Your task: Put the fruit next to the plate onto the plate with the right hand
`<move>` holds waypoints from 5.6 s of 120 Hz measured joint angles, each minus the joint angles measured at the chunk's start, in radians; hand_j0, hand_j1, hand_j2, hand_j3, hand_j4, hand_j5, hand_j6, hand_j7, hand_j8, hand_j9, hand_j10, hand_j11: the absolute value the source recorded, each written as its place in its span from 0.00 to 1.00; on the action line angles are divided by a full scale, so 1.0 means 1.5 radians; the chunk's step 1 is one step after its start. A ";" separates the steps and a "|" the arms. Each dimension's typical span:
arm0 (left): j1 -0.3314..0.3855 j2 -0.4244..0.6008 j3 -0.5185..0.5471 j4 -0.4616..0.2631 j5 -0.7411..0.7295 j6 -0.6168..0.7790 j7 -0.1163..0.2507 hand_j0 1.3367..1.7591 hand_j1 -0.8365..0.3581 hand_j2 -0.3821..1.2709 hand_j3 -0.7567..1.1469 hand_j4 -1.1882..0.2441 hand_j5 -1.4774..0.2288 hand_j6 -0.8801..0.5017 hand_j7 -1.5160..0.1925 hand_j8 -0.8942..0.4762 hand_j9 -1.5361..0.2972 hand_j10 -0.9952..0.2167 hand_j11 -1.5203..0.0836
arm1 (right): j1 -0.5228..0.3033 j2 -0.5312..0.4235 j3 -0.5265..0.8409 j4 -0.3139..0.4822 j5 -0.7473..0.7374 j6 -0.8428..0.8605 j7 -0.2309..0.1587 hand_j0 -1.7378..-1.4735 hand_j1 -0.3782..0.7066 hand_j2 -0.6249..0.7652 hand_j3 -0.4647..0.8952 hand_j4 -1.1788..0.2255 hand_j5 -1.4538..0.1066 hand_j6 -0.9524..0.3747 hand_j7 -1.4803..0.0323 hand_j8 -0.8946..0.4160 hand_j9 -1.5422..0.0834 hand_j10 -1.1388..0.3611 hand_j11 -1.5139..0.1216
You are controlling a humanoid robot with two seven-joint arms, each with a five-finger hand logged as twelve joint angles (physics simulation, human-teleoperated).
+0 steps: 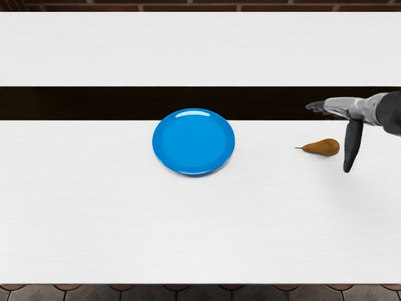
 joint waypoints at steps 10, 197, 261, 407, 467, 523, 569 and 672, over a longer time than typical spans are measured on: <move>0.000 0.000 0.000 0.000 0.000 0.000 0.000 0.76 0.97 0.23 0.40 0.82 0.85 0.62 0.87 0.64 0.82 0.80 0.93 | -0.014 0.029 -0.001 -0.002 -0.035 -0.034 0.000 0.30 0.03 0.45 0.34 0.84 0.93 0.71 0.98 0.68 0.95 0.76 0.93; 0.001 0.000 0.000 0.000 0.000 0.000 0.000 0.76 0.97 0.23 0.40 0.82 0.85 0.62 0.87 0.64 0.82 0.80 0.93 | -0.156 0.128 -0.011 -0.081 -0.249 -0.248 0.000 0.30 0.29 0.42 0.34 0.66 0.73 0.53 0.77 0.49 0.76 0.60 0.73; 0.001 0.000 0.000 0.000 0.000 0.000 0.000 0.76 0.97 0.23 0.40 0.82 0.85 0.62 0.87 0.64 0.82 0.80 0.93 | -0.167 0.156 -0.026 -0.117 -0.257 -0.256 0.000 0.30 0.41 0.40 0.34 0.59 0.64 0.45 0.68 0.42 0.67 0.53 0.65; 0.000 0.000 0.000 0.000 0.000 0.000 0.000 0.76 0.97 0.23 0.40 0.82 0.85 0.62 0.87 0.64 0.82 0.80 0.93 | -0.116 0.156 0.003 -0.115 -0.230 -0.245 0.000 0.31 0.64 0.69 0.34 0.30 0.26 0.22 0.31 0.32 0.31 0.43 0.29; 0.001 0.000 0.000 0.000 0.000 0.000 0.000 0.76 0.97 0.23 0.40 0.82 0.85 0.62 0.87 0.64 0.82 0.80 0.93 | -0.075 0.228 0.047 -0.097 -0.211 -0.246 0.000 0.31 0.67 0.74 0.34 0.26 0.21 0.14 0.26 0.35 0.27 0.45 0.25; 0.001 0.000 0.000 0.000 0.000 0.000 0.000 0.76 0.97 0.23 0.40 0.82 0.85 0.62 0.87 0.64 0.82 0.80 0.93 | -0.061 0.381 0.083 -0.101 -0.210 -0.249 0.000 0.31 0.72 0.86 0.34 0.26 0.20 0.09 0.26 0.35 0.26 0.47 0.25; 0.001 0.000 0.000 0.000 0.000 0.000 0.000 0.76 0.97 0.23 0.40 0.82 0.85 0.62 0.87 0.64 0.82 0.80 0.93 | -0.062 0.474 0.079 -0.195 -0.215 -0.251 0.000 0.31 0.67 0.81 0.34 0.24 0.20 0.07 0.24 0.32 0.26 0.44 0.23; 0.001 0.000 0.000 0.000 0.000 0.000 0.000 0.76 0.97 0.23 0.40 0.82 0.85 0.62 0.87 0.64 0.82 0.80 0.93 | -0.077 0.375 0.168 -0.146 -0.047 -0.077 0.000 0.30 0.07 0.46 0.34 0.80 0.89 0.68 0.94 0.65 0.91 0.73 0.89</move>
